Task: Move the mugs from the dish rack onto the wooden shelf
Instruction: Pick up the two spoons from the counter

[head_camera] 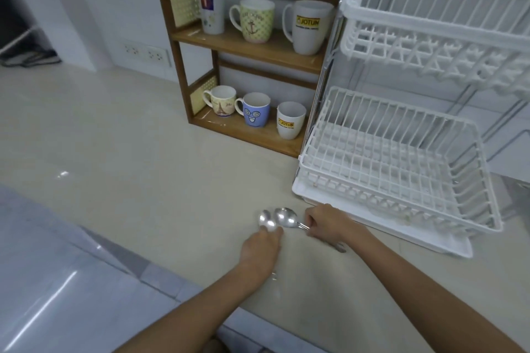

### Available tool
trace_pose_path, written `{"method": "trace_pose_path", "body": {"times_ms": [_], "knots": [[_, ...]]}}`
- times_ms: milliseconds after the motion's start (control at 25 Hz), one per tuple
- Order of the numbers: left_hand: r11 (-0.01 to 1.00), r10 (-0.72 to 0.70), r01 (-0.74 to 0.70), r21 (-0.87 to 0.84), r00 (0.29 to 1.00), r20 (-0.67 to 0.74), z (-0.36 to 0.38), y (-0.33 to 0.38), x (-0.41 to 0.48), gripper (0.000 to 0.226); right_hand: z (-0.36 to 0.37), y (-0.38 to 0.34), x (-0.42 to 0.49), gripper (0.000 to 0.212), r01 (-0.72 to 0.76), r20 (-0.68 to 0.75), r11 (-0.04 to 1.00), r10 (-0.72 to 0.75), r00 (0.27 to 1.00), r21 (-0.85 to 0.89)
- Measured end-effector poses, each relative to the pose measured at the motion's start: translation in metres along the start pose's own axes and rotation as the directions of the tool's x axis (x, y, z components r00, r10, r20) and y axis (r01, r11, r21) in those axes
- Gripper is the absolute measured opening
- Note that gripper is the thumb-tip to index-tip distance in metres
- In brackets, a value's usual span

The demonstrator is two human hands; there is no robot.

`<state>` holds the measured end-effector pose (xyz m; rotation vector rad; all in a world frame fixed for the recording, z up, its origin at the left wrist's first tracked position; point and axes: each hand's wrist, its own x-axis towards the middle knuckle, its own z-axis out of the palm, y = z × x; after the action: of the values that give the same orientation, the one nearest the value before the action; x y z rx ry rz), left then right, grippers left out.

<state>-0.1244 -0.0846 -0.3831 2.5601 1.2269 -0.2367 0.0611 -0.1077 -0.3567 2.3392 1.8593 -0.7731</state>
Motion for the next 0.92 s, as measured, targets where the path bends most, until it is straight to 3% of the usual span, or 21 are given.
{"method": "trace_pose_path", "body": {"times_ms": [80, 200, 320, 400, 520, 640, 760, 920], "knots": [[0.995, -0.098, 0.098, 0.017, 0.995, 0.01, -0.012, -0.004, 0.004, 0.051, -0.004, 0.0, -0.006, 0.011, 0.061, 0.026, 0.997, -0.063, 0.998, 0.051], [0.978, -0.166, 0.18, -0.102, 0.977, 0.132, -0.039, -0.01, 0.011, 0.035, -0.026, 0.002, -0.02, 0.012, 0.122, -0.029, 0.97, -0.118, 0.993, 0.208], [0.916, 0.053, 0.079, -0.393, 0.948, 0.314, -0.09, -0.013, 0.021, 0.013, -0.07, 0.015, -0.04, 0.015, 0.178, -0.181, 0.865, -0.103, 0.978, 0.468], [0.73, 0.251, 0.087, -0.678, 0.889, 0.383, -0.133, 0.001, 0.028, 0.017, -0.101, 0.037, -0.048, 0.018, 0.21, -0.304, 0.723, 0.001, 0.953, 0.658], [0.546, 0.385, 0.066, -0.835, 0.865, 0.32, -0.181, 0.037, 0.056, 0.017, -0.129, 0.08, -0.042, 0.013, 0.213, -0.441, 0.595, 0.268, 0.857, 0.775], [0.46, 0.294, 0.062, -0.886, 0.931, 0.218, -0.191, 0.083, 0.105, 0.014, -0.134, 0.117, -0.02, 0.005, 0.119, -0.39, 0.503, 0.477, 0.788, 0.856], [0.385, 0.172, 0.128, -0.914, 0.963, 0.208, -0.169, 0.117, 0.148, 0.005, -0.126, 0.134, 0.01, 0.014, 0.014, -0.314, 0.483, 0.547, 0.776, 0.876], [0.504, 0.004, 0.176, -0.846, 0.979, 0.206, -0.129, 0.137, 0.192, 0.024, -0.115, 0.142, 0.043, 0.014, -0.064, -0.271, 0.506, 0.56, 0.783, 0.86]]}}
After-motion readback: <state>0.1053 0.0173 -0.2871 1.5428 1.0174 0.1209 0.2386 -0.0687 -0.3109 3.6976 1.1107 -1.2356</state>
